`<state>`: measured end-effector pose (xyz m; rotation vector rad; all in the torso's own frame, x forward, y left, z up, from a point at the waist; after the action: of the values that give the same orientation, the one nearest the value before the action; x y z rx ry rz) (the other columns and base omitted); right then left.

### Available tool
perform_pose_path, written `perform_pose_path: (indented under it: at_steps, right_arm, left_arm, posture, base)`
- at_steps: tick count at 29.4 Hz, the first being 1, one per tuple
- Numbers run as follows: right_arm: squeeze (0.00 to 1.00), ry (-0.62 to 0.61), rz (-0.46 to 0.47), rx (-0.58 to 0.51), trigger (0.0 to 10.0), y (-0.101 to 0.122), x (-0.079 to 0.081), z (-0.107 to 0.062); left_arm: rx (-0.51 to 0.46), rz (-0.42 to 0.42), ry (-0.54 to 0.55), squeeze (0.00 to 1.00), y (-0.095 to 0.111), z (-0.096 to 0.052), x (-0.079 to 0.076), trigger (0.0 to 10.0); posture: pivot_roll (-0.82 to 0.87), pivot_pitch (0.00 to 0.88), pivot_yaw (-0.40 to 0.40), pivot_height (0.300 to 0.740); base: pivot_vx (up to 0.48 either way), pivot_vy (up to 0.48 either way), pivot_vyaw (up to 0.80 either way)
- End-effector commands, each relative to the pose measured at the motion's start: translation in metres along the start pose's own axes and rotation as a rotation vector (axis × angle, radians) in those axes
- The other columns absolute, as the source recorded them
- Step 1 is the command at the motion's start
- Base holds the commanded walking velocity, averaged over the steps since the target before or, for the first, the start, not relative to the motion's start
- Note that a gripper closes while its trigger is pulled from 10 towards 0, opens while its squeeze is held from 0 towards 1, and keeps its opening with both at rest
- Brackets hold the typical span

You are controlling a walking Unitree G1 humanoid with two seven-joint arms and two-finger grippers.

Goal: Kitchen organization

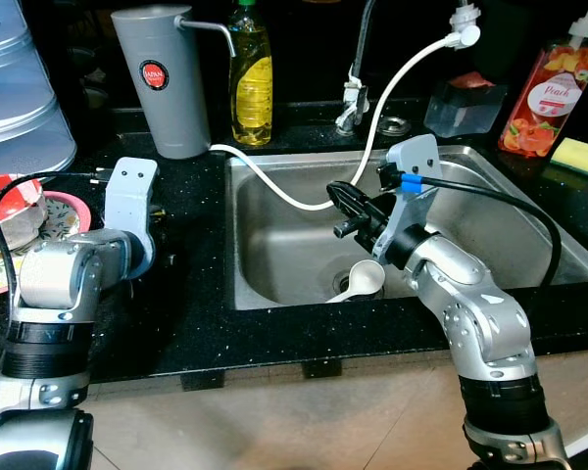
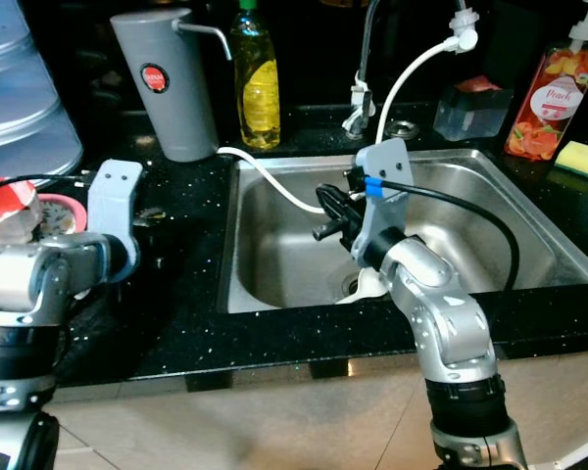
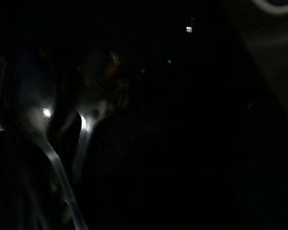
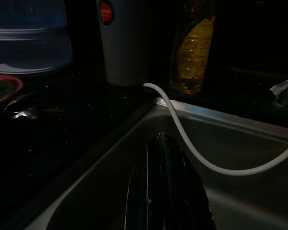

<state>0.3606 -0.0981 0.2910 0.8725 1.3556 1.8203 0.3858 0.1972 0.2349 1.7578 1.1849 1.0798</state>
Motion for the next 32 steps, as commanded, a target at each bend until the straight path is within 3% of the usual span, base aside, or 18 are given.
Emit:
perform_pose_path:
  at_steps: [1, 6, 11, 12, 14, 15, 16, 19, 22, 25, 26, 29, 32]
  right_arm:
    - [0.0, 0.003, 0.0, -0.003, 10.0, 0.0, 0.001, 0.001]
    - [0.0, 0.003, -0.002, -0.003, 10.0, -0.001, 0.0, 0.001]
    - [0.0, 0.002, -0.002, -0.003, 10.0, -0.001, 0.0, 0.001]
    - [0.0, 0.002, -0.002, -0.004, 10.0, -0.001, 0.0, 0.001]
    - [0.0, 0.002, -0.002, -0.004, 10.0, 0.0, 0.0, 0.001]
    - [0.0, 0.002, -0.002, -0.005, 10.0, 0.0, 0.0, 0.001]
    - [0.0, 0.002, -0.002, -0.005, 10.0, 0.0, 0.0, 0.001]
    - [0.0, -0.002, -0.002, -0.007, 10.0, 0.0, -0.001, 0.001]
    - [0.0, -0.004, -0.003, -0.007, 10.0, 0.0, -0.001, 0.001]
    - [0.0, -0.005, -0.005, -0.013, 10.0, 0.001, -0.001, 0.002]
    - [0.0, -0.005, -0.005, -0.013, 10.0, 0.001, -0.001, 0.002]
    - [0.0, -0.016, -0.008, -0.031, 10.0, 0.005, -0.001, 0.003]
    - [0.0, -0.022, -0.009, -0.04, 10.0, 0.007, -0.002, 0.002]
  left_arm:
    - [0.053, -0.003, -0.004, 0.0, -0.015, 0.003, -0.001, 0.0]
    - [0.017, 0.063, 0.028, 0.0, -0.006, 0.001, 0.001, 0.0]
    - [-0.053, 0.054, 0.028, 0.0, 0.011, -0.001, 0.0, 0.0]
    - [-0.196, -0.007, 0.039, 0.0, 0.043, -0.008, 0.002, 5.7]
    - [-0.231, -0.024, 0.043, 0.0, 0.051, -0.01, 0.003, 5.7]
    - [-0.273, -0.05, 0.04, 0.0, 0.062, -0.014, 0.003, 10.0]
    - [-0.273, -0.05, 0.04, 0.0, 0.062, -0.014, 0.003, 10.0]
    - [-0.429, -0.107, 0.01, 0.0, 0.101, -0.028, 0.002, 10.0]
    - [-0.481, -0.133, -0.056, 0.0, 0.115, -0.025, -0.013, 10.0]
    - [-0.436, -0.136, -0.103, 0.0, 0.105, -0.001, -0.037, 10.0]
    - [-0.436, -0.136, -0.103, 0.0, 0.105, -0.001, -0.037, 10.0]
    - [-0.381, -0.124, -0.118, 0.0, 0.086, 0.027, -0.063, 10.0]
    - [-0.366, -0.133, -0.125, 0.0, 0.08, 0.04, -0.074, 10.0]
  posture:
    - [-0.06, 0.108, 0.03, 0.74]
    - [-0.06, 0.101, 0.028, 0.74]
    - [-0.06, 0.096, 0.029, 0.74]
    - [-0.06, 0.096, 0.029, 0.74]
    - [-0.06, 0.096, 0.029, 0.74]
    - [-0.07, 0.096, 0.03, 0.74]
    - [-0.07, 0.096, 0.03, 0.74]
    - [-0.07, 0.096, 0.028, 0.74]
    - [-0.07, 0.095, 0.023, 0.74]
    - [-0.08, 0.097, 0.026, 0.74]
    - [-0.08, 0.097, 0.026, 0.74]
    - [-0.08, 0.097, 0.026, 0.74]
    - [-0.08, 0.095, 0.013, 0.74]
  base:
    - [0.0, 0.0, 0.0]
    - [0.0, 0.0, 0.0]
    - [0.0, 0.0, 0.0]
    - [0.0, 0.0, 0.0]
    - [0.0, 0.0, 0.0]
    - [0.0, 0.0, 0.0]
    - [0.0, 0.0, 0.0]
    - [0.0, 0.0, 0.0]
    - [0.0, 0.0, 0.0]
    - [0.0, 0.0, 0.0]
    - [0.0, 0.0, 0.0]
    - [0.0, 0.0, 0.0]
    - [0.0, 0.0, 0.0]
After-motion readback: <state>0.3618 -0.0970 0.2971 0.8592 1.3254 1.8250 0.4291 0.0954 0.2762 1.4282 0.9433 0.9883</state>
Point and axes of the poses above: a point about 5 cm out from each wrist's last joint towards the gripper, its own z axis pointing out of the wrist towards the gripper, its own y axis along the axis of the wrist's last joint, x = y × z, the point moved 5 cm from there along z, pointing out of the wrist towards the gripper, and after that the axes turned 13 degrees about z, right-handed, at the moved point
